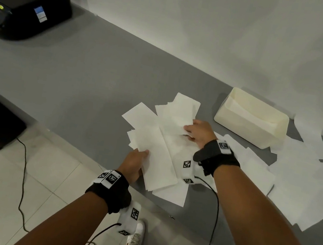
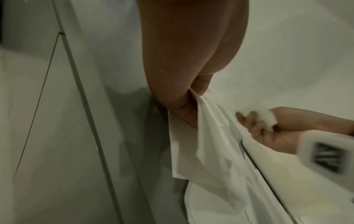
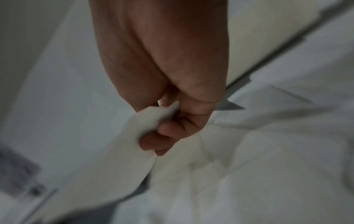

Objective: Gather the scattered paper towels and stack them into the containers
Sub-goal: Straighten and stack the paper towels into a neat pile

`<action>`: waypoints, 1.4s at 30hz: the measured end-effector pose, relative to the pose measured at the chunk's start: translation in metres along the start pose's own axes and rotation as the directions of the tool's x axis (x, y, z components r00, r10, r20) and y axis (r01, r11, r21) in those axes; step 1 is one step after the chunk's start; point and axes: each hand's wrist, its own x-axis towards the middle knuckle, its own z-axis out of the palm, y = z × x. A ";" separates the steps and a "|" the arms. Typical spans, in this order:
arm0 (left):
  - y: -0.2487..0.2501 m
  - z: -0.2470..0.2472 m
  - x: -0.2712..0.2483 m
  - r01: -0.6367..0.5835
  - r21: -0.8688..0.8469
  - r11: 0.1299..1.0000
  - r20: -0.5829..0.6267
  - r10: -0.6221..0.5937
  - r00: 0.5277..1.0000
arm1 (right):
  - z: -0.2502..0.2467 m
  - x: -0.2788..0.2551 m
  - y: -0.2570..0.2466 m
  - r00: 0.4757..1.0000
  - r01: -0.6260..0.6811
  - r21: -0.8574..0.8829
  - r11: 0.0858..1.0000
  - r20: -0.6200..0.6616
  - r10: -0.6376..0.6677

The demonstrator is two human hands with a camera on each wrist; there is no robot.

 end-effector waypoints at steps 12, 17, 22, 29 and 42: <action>0.008 0.002 -0.010 0.049 -0.080 0.996 0.075 -0.043 0.996 | 0.023 -0.099 0.065 0.976 0.129 -0.259 0.957 0.203 -0.076; 0.005 0.003 -0.011 0.036 -0.028 0.999 0.073 -0.034 0.997 | 0.025 -0.092 0.069 0.989 0.149 -0.441 0.885 0.048 -0.143; 0.001 0.001 -0.010 0.059 -0.007 0.998 0.095 -0.058 0.994 | 0.028 -0.078 0.056 0.974 0.180 -0.364 0.914 -0.067 -0.218; 0.000 0.001 -0.011 0.061 0.005 0.998 0.144 -0.061 0.988 | 0.043 -0.072 0.056 0.977 0.199 -0.293 0.935 -0.010 -0.211; 0.002 -0.039 -0.005 -0.059 0.116 0.992 -0.062 0.066 0.996 | 0.044 -0.033 0.033 0.958 -0.047 -0.578 0.815 -0.257 -0.127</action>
